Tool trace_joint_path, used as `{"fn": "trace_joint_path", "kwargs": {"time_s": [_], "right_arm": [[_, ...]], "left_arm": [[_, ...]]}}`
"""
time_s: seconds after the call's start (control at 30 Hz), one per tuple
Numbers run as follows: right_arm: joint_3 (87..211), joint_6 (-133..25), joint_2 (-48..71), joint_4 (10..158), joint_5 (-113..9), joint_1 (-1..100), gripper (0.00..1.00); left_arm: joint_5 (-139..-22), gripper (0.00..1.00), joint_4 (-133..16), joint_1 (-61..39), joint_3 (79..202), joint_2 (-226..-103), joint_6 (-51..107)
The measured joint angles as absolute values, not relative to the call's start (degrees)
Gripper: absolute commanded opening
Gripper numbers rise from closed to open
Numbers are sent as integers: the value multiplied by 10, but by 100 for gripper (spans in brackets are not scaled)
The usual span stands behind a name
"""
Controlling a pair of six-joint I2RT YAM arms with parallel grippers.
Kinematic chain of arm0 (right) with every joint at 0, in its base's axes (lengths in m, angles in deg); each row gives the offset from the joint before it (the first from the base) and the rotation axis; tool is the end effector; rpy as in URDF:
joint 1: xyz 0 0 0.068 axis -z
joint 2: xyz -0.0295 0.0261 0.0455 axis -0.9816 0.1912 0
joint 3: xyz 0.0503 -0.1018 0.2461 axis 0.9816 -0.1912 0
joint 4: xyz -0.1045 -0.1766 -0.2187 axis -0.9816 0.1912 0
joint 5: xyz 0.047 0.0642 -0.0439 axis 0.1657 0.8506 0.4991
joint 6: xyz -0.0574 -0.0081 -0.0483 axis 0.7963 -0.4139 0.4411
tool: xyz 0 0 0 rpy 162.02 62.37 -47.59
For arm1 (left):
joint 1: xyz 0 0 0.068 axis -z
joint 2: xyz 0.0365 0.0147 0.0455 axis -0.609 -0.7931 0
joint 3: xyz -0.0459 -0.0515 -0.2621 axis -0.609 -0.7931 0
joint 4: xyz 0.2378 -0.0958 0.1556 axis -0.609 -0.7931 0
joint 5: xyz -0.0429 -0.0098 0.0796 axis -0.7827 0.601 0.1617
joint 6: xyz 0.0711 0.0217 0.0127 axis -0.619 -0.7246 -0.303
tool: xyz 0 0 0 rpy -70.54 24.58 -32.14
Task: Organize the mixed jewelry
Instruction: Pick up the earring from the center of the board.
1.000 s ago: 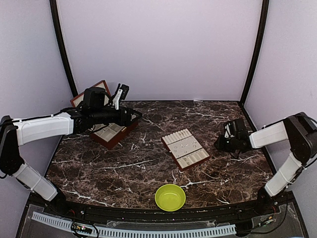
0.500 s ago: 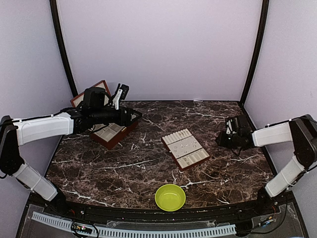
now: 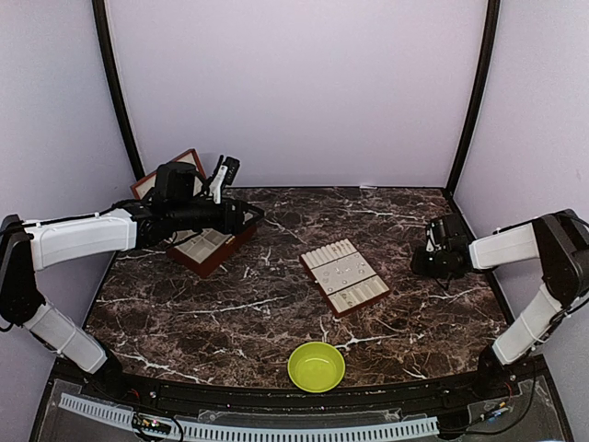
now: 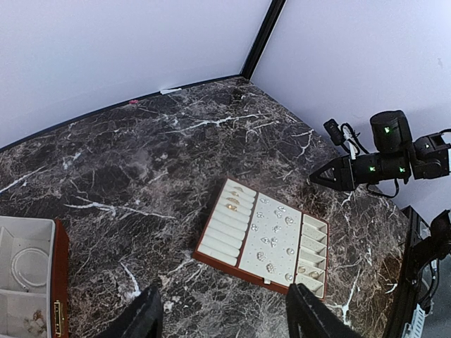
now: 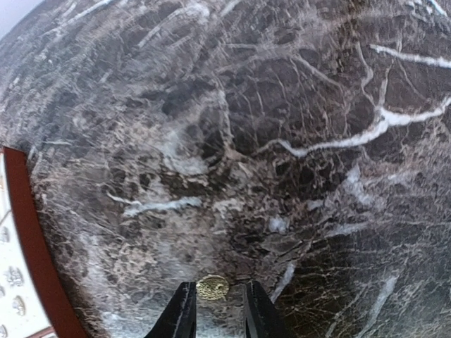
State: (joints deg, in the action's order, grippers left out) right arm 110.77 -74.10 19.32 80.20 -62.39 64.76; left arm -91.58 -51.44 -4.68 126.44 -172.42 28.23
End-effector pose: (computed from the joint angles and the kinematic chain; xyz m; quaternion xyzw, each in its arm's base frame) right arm 0.3210 0.0780 0.0844 0.1139 0.9289 0.1011 0.3376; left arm 0.3265 -0.2359 0.2660 0.2414 0.7599 -0.3502 0.4916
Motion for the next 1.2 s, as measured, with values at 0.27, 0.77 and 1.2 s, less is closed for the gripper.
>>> {"fn": "trace_joint_path", "kwargs": {"time_s": [0.27, 0.77, 1.2], "right_arm": [[1110, -742, 206, 801, -621, 650, 13], [1111, -746, 220, 786, -618, 652, 0], [1099, -742, 170, 784, -604, 652, 0]], "left_arm": [[-916, 63, -514, -47, 1264, -1724, 282], [-916, 63, -514, -47, 1264, -1724, 282], [-906, 63, -514, -47, 1264, -1724, 281]]}}
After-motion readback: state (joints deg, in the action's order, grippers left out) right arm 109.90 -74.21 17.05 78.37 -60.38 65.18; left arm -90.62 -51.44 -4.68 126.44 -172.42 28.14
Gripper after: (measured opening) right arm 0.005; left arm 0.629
